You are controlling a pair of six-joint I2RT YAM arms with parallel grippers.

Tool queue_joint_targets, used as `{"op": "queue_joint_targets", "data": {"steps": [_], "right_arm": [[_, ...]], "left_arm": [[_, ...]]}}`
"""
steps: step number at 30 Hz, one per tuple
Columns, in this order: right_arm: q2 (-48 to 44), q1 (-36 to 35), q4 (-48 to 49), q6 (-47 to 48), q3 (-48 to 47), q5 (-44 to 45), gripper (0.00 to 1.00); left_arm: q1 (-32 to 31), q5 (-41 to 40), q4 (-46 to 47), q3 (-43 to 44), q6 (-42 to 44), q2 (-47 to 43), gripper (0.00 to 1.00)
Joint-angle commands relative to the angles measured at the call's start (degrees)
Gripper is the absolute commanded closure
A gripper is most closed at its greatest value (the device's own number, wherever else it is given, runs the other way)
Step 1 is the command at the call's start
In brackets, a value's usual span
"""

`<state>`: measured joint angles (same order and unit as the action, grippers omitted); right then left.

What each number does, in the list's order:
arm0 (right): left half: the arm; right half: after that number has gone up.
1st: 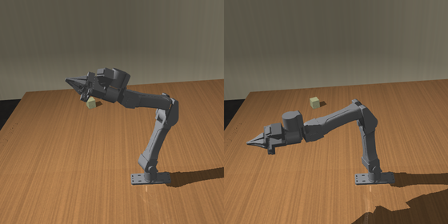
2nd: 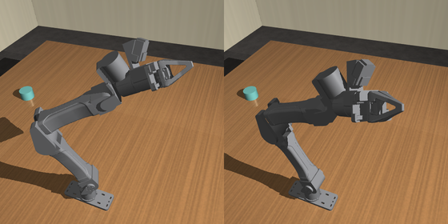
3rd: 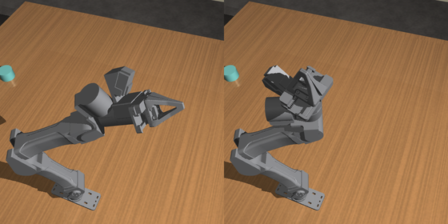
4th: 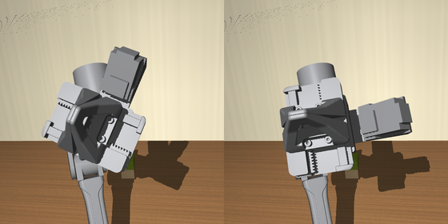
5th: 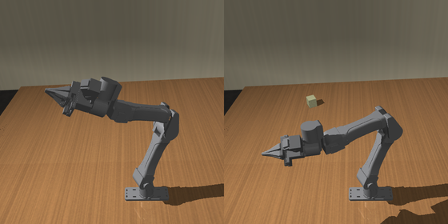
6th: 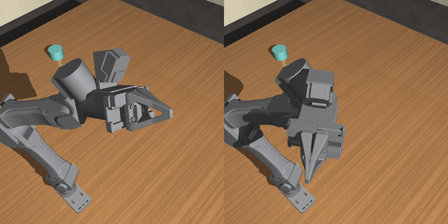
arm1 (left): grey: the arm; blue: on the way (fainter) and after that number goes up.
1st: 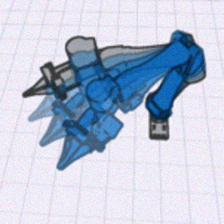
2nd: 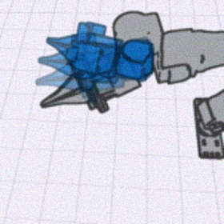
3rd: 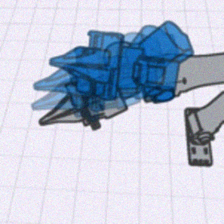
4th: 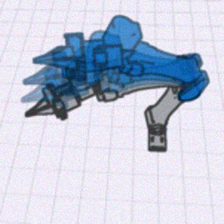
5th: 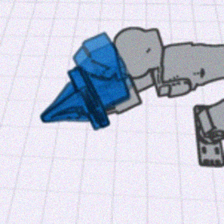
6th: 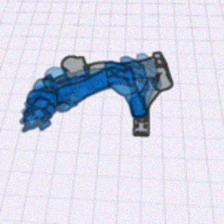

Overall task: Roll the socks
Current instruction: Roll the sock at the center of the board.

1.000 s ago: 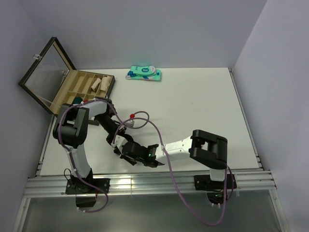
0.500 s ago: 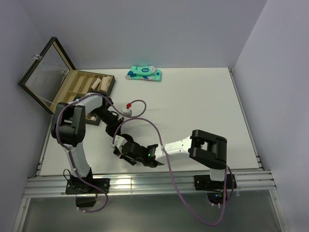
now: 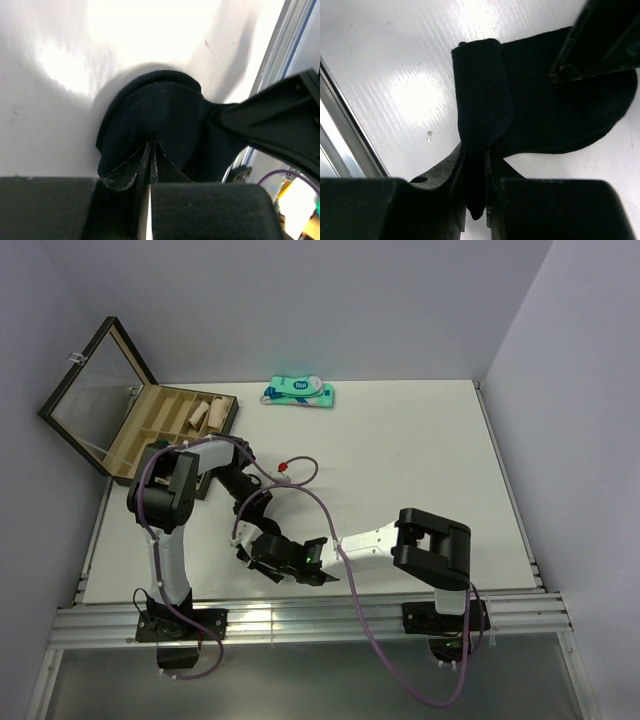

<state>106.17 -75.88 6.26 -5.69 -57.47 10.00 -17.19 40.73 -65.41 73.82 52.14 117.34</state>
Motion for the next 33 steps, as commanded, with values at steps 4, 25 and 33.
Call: {"op": "queue_joint_targets", "data": {"steps": [4, 25, 33], "right_arm": [[-2.1, 1.3, -11.6, 3.2, -0.7, -8.3, 0.94], [6.2, 17.6, -23.8, 7.4, -8.1, -42.6, 0.92], [9.7, 18.1, -24.5, 6.4, -8.2, -41.7, 0.94]], "left_arm": [[-1.0, -0.4, 8.8, 3.3, -9.6, 0.7, 0.94], [-4.7, 0.0, 24.4, 0.4, -22.9, -7.1, 0.88], [-4.6, -4.8, 34.5, -1.5, -32.8, -13.4, 0.79]]}}
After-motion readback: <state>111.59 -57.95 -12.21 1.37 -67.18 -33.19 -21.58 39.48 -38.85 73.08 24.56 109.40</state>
